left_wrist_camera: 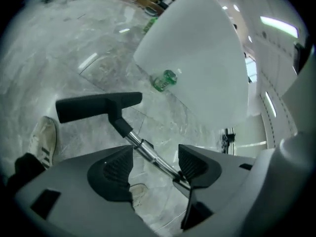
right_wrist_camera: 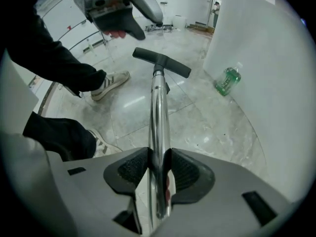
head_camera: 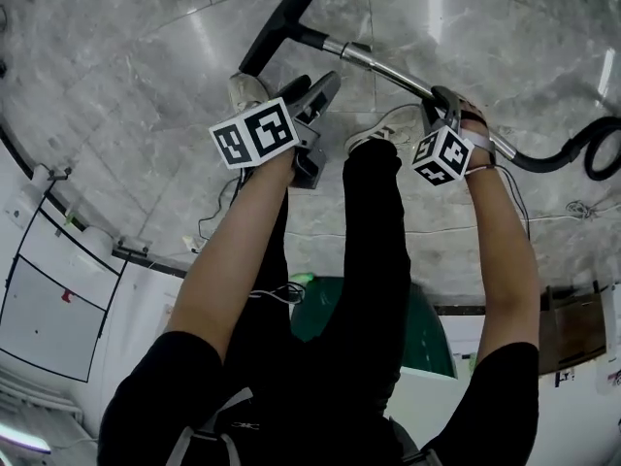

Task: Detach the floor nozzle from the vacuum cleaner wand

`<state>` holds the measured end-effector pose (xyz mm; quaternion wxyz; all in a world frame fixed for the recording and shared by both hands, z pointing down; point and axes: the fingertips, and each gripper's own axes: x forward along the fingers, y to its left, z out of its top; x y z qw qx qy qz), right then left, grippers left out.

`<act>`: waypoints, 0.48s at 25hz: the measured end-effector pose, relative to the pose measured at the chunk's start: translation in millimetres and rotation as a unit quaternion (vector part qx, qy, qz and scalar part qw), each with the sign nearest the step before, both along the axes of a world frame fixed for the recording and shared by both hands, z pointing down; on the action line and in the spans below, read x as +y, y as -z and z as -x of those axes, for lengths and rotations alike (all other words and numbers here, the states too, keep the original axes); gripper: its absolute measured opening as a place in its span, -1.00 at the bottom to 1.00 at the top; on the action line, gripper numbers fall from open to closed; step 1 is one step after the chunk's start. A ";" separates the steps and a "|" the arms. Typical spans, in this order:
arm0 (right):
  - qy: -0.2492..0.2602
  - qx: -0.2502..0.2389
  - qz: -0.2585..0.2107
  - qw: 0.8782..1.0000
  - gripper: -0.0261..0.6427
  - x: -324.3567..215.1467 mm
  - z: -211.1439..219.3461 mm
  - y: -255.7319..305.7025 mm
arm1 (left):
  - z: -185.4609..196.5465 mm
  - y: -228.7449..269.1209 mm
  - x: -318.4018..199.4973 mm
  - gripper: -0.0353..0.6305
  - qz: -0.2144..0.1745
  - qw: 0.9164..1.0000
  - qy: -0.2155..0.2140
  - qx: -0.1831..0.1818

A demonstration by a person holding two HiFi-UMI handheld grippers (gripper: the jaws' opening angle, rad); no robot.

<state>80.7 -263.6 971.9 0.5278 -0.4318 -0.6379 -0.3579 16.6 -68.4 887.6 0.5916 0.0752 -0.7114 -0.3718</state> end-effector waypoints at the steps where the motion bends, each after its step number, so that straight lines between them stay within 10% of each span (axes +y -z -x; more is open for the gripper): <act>1: -0.002 -0.004 0.006 1.000 -0.43 2.0 -3.0 15.1 | 1.5 -3.6 7.3 -0.07 -0.006 1.000 0.027 0.012; 5: -0.012 -0.023 0.028 0.999 -0.43 12.1 -14.3 70.3 | 2.5 -16.2 39.5 0.04 0.005 0.994 0.104 0.037; 12: -0.006 -0.016 0.058 0.998 -0.43 30.3 -47.0 121.8 | 25.2 14.3 55.7 0.13 -0.037 0.981 0.186 -0.041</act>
